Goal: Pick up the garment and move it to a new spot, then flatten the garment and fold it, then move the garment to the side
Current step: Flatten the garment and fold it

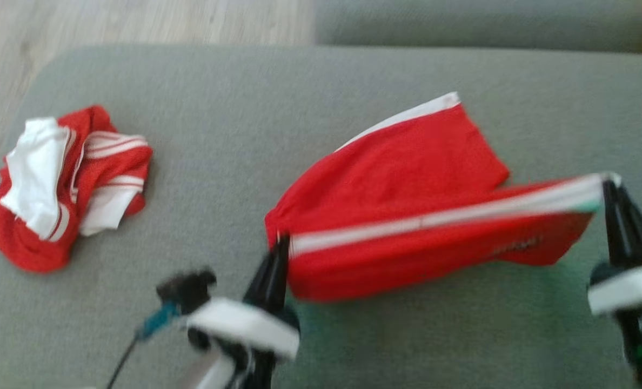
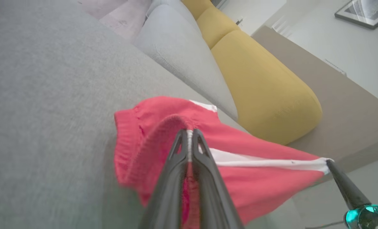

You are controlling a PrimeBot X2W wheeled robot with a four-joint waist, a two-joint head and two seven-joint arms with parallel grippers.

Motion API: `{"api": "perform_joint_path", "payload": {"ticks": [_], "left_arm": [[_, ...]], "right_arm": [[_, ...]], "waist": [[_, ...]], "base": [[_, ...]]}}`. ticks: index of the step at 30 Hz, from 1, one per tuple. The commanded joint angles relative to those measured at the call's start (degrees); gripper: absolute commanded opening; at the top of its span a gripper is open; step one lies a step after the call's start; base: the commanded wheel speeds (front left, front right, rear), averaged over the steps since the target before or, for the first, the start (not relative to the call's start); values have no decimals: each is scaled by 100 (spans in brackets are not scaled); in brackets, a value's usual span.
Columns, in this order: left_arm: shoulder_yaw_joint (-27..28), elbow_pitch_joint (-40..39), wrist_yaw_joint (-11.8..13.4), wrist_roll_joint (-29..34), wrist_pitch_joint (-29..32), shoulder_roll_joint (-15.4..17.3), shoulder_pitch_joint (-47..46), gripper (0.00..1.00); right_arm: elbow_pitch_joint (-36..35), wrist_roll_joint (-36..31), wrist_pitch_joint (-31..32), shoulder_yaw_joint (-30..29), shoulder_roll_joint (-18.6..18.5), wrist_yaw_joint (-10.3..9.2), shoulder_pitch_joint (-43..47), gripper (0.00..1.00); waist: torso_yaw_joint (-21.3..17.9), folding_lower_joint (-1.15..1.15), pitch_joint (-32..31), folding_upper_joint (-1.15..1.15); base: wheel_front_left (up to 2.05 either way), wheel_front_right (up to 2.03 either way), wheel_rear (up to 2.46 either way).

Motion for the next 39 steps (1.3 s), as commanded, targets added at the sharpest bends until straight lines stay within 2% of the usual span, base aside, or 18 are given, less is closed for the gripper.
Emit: {"api": "perform_joint_path", "payload": {"ticks": [1, 10, 23, 24, 25, 26, 27, 28, 29, 34, 36, 39], "left_arm": [[325, 16, 2, -67, -24, -102, -439, 0], [495, 961, 37, -458, -41, -423, -1524, 0], [272, 1961, -102, -913, -465, -485, -2597, 0], [225, 2017, -106, -968, -502, -485, -2645, 0], [179, 2070, -108, -1021, -539, -485, -2688, 0], [133, 2120, -107, -1061, -576, -486, -2728, 2], [85, 2169, -105, -1097, -609, -486, -2762, 45], [38, 2221, -90, -1130, -636, -486, -2789, 97], [-5, 2271, -72, -1117, -666, -486, -2824, 100], [0, 2423, -41, -844, -745, -486, -2797, 100], [208, 2335, 56, -323, -749, -485, -2683, 100], [610, 1916, 344, 810, -751, -477, -2286, 100]], "right_arm": [[44, -37, -30, 182, -236, -4, -542, 0], [1355, 63, -57, 799, -574, -4, -2247, 0], [2912, 138, -401, 1562, -604, -4, -3743, 1], [3034, 140, -434, 1628, -598, -4, -3832, 21], [3154, 143, -470, 1694, -592, -4, -3916, 51], [3269, 148, -515, 1751, -583, -4, -3997, 100], [3376, 156, -594, 1776, -569, -4, -4074, 100], [3472, 167, -680, 1802, -555, -4, -4137, 100], [3540, 193, -775, 1846, -540, -4, -4185, 100], [3693, 493, -1146, 2090, -584, -4, -4027, 100], [3642, 669, -1195, 2234, -655, -4, -3815, 100], [3458, 994, -1122, 2490, -819, -4, -3424, 100]], "waist": [[174, -2, 314, 0], [432, -2, 826, 0], [477, -2, 1203, 0], [476, -2, 1220, 0], [475, -2, 1238, 0], [473, -2, 1255, 0], [471, -2, 1268, 0], [473, -2, 1275, 0], [476, -2, 1275, 0], [463, -2, 1114, 0], [440, -2, 1017, 0], [401, -2, 901, 0]], "base": [[0, 0, 0], [0, 0, 0], [0, 0, 0], [0, 0, 0], [0, 0, 0], [0, 0, 0], [0, 0, 0], [0, 0, 0], [0, 0, 0], [0, 0, 0], [0, 0, 0], [0, 0, 0]]}}
